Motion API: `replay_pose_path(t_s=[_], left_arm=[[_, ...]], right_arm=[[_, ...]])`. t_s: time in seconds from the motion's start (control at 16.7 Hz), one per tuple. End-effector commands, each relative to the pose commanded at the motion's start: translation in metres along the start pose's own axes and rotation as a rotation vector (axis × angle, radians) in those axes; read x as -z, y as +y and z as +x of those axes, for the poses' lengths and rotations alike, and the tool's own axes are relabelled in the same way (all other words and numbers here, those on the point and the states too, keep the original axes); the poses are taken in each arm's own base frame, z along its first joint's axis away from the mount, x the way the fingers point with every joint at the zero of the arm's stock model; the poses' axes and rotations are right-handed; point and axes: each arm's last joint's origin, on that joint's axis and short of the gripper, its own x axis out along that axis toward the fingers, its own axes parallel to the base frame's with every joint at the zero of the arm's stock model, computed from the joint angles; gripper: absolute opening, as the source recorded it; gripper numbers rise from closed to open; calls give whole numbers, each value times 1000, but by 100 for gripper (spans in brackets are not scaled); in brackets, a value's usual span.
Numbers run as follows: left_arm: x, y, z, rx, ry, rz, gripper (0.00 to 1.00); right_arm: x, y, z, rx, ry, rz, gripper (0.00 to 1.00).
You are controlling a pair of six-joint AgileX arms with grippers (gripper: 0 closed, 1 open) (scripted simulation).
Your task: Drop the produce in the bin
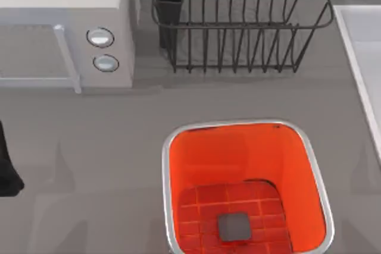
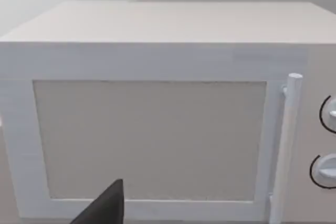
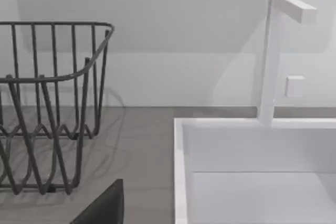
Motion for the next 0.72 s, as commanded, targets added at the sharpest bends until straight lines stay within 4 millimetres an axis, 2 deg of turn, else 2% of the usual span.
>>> replay_pose_path(t_s=[0.18,0.36,0.54,0.72], left_arm=[[-2,0,0,-3,8,10,100],[-18,2,2,-16,82,89,100],[-42,6,11,-16,246,222,100],[-60,13,37,29,510,371,100]], right_arm=[[0,0,0,0,0,0,100],[0,0,0,0,0,0,100],[0,0,0,0,0,0,100],[0,0,0,0,0,0,100]])
